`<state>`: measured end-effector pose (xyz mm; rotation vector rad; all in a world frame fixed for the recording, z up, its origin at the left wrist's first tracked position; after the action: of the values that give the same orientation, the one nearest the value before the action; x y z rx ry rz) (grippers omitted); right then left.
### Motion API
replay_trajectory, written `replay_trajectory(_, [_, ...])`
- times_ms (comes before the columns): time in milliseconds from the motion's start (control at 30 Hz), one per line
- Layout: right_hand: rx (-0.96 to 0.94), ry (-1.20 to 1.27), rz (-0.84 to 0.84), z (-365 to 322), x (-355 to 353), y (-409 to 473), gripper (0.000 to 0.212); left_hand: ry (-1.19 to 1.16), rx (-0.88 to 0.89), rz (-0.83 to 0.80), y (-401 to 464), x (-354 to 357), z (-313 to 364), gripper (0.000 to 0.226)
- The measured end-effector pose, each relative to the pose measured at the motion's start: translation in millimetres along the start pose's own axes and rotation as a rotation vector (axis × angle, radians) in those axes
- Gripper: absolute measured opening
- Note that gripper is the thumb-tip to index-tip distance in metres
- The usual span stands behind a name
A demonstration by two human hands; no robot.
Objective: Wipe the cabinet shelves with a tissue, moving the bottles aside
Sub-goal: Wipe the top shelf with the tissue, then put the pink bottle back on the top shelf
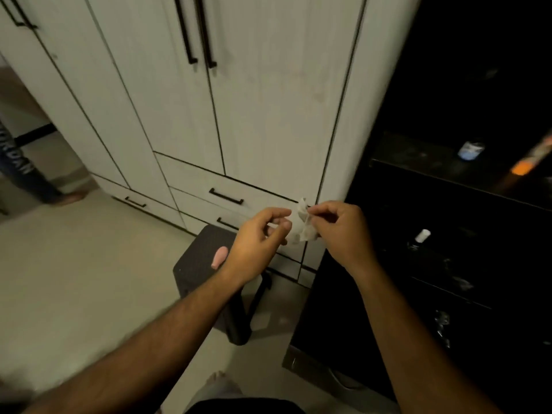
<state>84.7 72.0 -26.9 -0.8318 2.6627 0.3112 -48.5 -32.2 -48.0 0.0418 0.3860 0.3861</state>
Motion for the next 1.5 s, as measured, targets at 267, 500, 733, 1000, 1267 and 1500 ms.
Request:
replay_trajectory(267, [0.324, 0.157, -0.170, 64.5, 125.6, 31.0, 0.014, -0.010, -0.250, -0.025, -13.5, -61.6, -115.9, 0.019])
replay_trajectory(500, [0.563, 0.203, -0.153, 109.9, 236.5, 65.2, 0.020, 0.001, -0.459, -0.172, 0.4, -107.2, -221.8, 0.032])
replay_trajectory(733, [0.706, 0.204, -0.119, 156.6, 340.6, 100.4, 0.023, -0.071, -0.614, -0.144, 20.2, -150.1, -319.2, 0.024])
replay_trajectory(1000, [0.764, 0.302, -0.275, 232.3, 435.0, 137.9, 0.023, -0.122, -0.789, -0.035, 41.1, -167.7, -438.0, 0.015])
replay_trajectory(1267, [0.674, -0.090, -0.215, 312.0, 481.4, 176.6, 0.016, -0.230, -0.891, -0.032, 64.2, -160.7, -540.8, 0.028])
replay_trajectory(1500, [0.437, -0.343, -0.231, 334.2, 521.2, 215.5, 0.015, -0.162, -0.887, 0.055, 91.9, -167.9, -601.4, 0.022])
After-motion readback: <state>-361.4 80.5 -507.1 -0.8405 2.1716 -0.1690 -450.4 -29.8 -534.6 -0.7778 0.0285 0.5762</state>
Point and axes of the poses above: each hand's wrist, its own y-axis towards the middle knuckle, its own x-axis out of the palm, z = x × y, the point moved 5 cm from there along y, towards the middle knuckle, and after that the axes turned 7 degrees about -z, right-handed, at the moved point
